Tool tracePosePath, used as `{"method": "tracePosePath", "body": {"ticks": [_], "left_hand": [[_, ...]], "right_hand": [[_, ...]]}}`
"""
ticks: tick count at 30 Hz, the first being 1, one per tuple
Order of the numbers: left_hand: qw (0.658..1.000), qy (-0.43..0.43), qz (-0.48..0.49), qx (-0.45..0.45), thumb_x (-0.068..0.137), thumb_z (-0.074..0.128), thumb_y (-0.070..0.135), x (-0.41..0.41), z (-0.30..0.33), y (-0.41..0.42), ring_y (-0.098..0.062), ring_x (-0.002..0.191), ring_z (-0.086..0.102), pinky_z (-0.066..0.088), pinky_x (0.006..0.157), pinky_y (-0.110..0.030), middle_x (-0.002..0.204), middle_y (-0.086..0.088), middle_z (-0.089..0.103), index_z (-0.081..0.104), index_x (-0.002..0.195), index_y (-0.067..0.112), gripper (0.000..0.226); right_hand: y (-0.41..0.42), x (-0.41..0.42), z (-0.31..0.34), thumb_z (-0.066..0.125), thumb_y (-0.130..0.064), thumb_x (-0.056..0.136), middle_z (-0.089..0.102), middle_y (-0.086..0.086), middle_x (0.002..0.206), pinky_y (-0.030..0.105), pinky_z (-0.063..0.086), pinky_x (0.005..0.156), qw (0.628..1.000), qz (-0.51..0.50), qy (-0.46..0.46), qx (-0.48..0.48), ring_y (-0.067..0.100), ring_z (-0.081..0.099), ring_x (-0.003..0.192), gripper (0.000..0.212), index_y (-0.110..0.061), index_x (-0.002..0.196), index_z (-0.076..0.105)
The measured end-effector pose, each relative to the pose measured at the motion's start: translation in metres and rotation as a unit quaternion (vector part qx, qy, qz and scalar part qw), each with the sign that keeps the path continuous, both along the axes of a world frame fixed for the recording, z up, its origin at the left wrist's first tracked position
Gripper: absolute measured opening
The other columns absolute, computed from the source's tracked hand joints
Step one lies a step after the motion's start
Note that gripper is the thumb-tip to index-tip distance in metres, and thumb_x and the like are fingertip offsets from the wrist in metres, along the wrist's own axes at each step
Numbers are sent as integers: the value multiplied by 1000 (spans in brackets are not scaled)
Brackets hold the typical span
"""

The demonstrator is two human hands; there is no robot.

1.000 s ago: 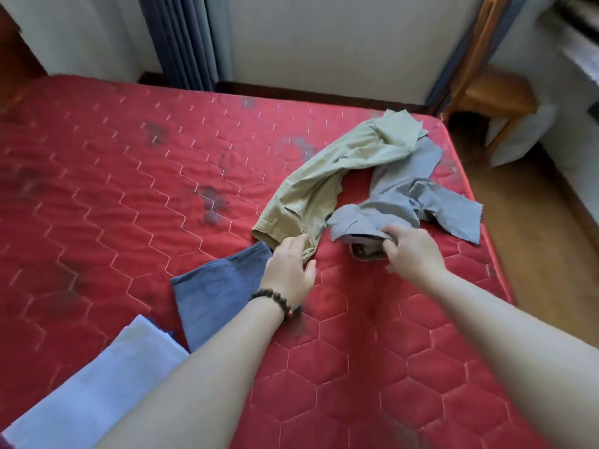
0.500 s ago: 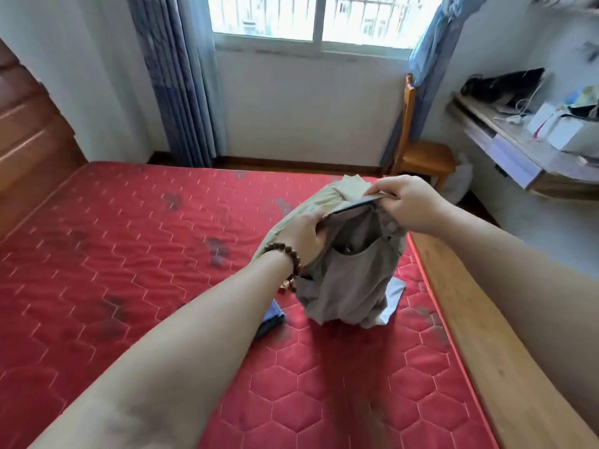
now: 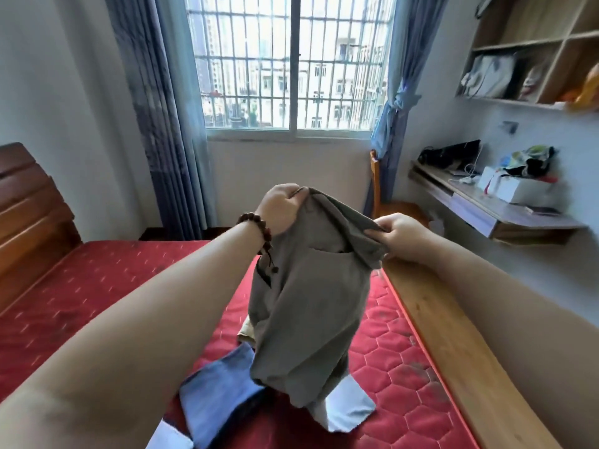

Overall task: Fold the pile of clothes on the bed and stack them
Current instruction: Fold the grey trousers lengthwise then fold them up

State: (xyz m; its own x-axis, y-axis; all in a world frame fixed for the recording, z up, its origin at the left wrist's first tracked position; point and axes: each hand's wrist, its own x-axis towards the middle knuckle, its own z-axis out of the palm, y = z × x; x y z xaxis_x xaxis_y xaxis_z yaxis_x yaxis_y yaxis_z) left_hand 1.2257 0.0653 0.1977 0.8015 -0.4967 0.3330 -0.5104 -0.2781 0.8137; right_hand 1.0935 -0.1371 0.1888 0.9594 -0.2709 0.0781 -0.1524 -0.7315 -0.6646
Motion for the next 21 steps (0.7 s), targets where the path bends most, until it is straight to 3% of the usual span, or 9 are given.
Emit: {"method": "tracePosePath", "body": {"ticks": [2,5,9,12,15,17,19,21], "left_hand": [[1000,3,-10,-3,99,52,23,4,17,4,-17,70,43,37,65,-30,74,-9,49,60,82,-8,37],[999,-15,-29,21,98,54,22,6,43,9,-17,65,44,38,62,-27,71,-10,51,61,83,-10,36],[988,-115,-39,91,98,53,21,7,75,19,-10,54,39,33,56,-25,58,1,44,57,67,4,36],[975,-173,-37,134,98,54,20,12,93,29,-13,62,45,34,58,-17,64,-6,54,63,77,-3,33],[968,-212,-15,130,97,56,18,18,112,39,-16,66,49,34,56,-8,75,-17,61,67,84,-5,29],[962,-244,13,120,97,56,18,22,127,44,-10,60,44,32,54,-9,65,-7,55,63,73,-2,31],[954,-275,45,115,98,54,20,27,140,48,-8,60,43,29,55,-12,60,2,49,57,64,11,35],[951,-286,65,97,98,53,22,33,149,52,-14,66,47,31,58,-18,66,-1,54,60,66,10,35]], "right_hand": [[-1,-3,7,56,-5,86,59,8,70,36,51,55,998,3,26,-56,18,52,62,11,-2,86,67],[1,-5,28,54,-1,83,63,3,79,16,43,44,988,-15,66,-141,13,55,61,18,-10,92,67],[-8,5,59,56,-3,84,71,9,75,22,50,46,985,-56,75,-146,17,66,55,18,-12,85,71],[-13,10,80,65,-12,84,68,5,74,16,42,42,981,-70,49,-172,15,64,59,10,-17,78,71],[-18,14,98,68,-25,84,65,3,83,22,43,59,975,-99,17,-197,21,61,78,10,-18,77,70],[-29,15,100,64,-20,85,65,7,83,25,41,64,967,-127,13,-222,25,60,80,12,-17,75,69],[-41,13,95,58,-16,85,62,5,75,25,37,57,961,-161,10,-225,23,58,71,18,-15,69,65],[-53,7,84,55,-16,84,62,3,73,24,36,53,953,-187,26,-237,21,56,68,16,-13,73,67]]}}
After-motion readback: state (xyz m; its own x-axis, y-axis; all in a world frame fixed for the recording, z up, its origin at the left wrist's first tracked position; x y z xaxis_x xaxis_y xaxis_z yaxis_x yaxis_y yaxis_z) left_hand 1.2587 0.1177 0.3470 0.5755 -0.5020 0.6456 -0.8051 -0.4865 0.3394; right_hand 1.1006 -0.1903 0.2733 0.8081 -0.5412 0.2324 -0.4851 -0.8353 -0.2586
